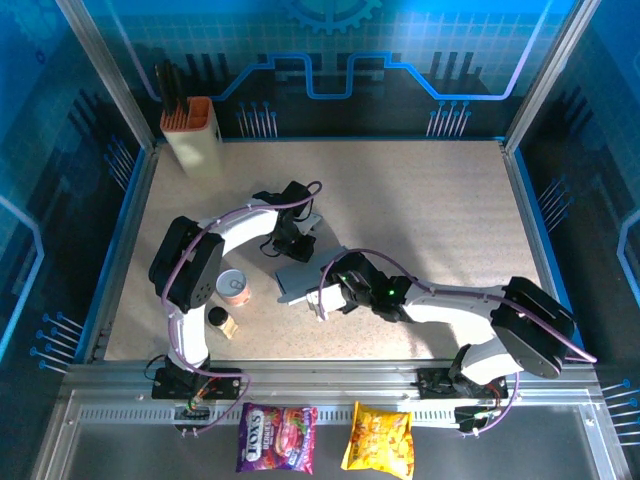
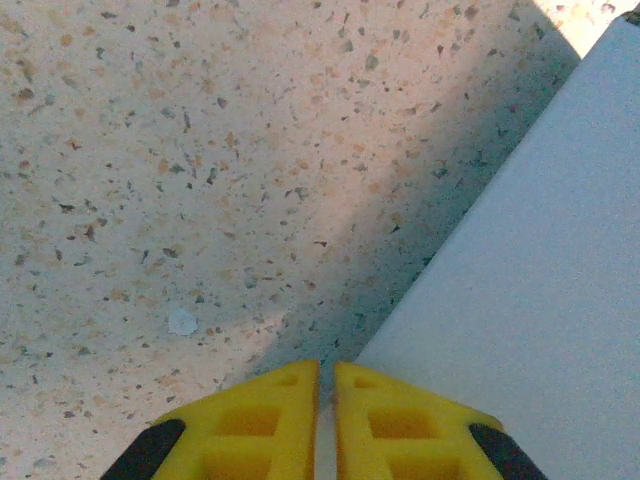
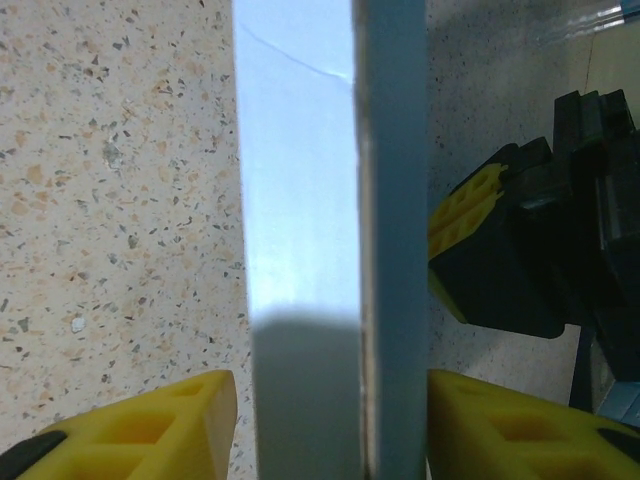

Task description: Fold the paper box

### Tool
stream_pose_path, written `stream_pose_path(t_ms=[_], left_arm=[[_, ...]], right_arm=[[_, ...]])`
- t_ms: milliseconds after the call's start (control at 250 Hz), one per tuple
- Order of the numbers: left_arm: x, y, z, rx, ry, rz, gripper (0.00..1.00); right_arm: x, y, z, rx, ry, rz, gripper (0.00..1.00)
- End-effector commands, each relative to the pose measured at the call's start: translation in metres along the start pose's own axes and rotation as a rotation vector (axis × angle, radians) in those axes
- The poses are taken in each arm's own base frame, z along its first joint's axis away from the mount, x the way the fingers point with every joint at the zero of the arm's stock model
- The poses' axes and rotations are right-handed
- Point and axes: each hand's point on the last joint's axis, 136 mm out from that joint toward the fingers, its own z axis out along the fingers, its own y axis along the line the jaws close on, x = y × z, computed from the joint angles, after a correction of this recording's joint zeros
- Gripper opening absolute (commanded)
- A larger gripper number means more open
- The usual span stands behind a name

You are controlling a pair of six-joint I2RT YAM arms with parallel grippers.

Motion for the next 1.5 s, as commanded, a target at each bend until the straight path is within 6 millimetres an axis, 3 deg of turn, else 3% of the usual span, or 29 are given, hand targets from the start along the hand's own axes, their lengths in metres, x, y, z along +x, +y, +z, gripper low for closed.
stream_pose_path(t_ms=[0,156,284,475,499,647,787,915,1111,1251,1351,1494], left_arm=[[0.016,0.003,0.008,-0.004,0.078,-0.018,0.13],[0.010,-0.001,-0.001,0.006,0.033,-0.008,0.14],[0.002,-0.010,-0.020,0.031,-0.044,0.008,0.15],[-0.013,-0.024,-0.067,0.055,-0.208,0.040,0.23],[-0.015,-0.025,-0.075,0.054,-0.233,0.044,0.25],[-0.022,-0.028,-0.121,0.037,-0.386,0.065,0.36],[-0.022,-0.033,-0.165,0.061,-0.520,0.094,0.44],[-0.016,-0.041,-0.190,0.079,-0.593,0.179,0.56],[0.008,-0.062,-0.196,0.140,-0.571,0.414,0.65],[0.039,-0.086,-0.192,0.226,-0.597,0.691,0.71],[0.052,-0.090,-0.182,0.231,-0.636,0.808,0.82],[0.062,-0.092,-0.159,0.236,-0.599,0.876,0.85]], right_arm=[[-0.003,-0.012,0.002,0.010,-0.019,-0.010,0.49],[-0.004,-0.016,-0.004,-0.017,-0.025,0.021,0.40],[-0.002,-0.018,-0.011,-0.058,-0.022,0.064,0.36],[0.001,-0.013,-0.027,-0.181,-0.026,0.183,0.34],[-0.003,-0.023,-0.032,-0.175,-0.038,0.202,0.34],[0.003,-0.027,-0.049,-0.260,-0.026,0.304,0.33],[0.011,-0.029,-0.061,-0.339,0.000,0.383,0.33],[0.023,-0.029,-0.063,-0.398,0.035,0.438,0.33],[0.039,-0.031,-0.058,-0.448,0.079,0.494,0.34],[0.045,-0.030,-0.054,-0.458,0.094,0.503,0.34],[0.047,-0.030,-0.050,-0.462,0.097,0.506,0.34],[0.045,-0.029,-0.047,-0.467,0.085,0.510,0.35]])
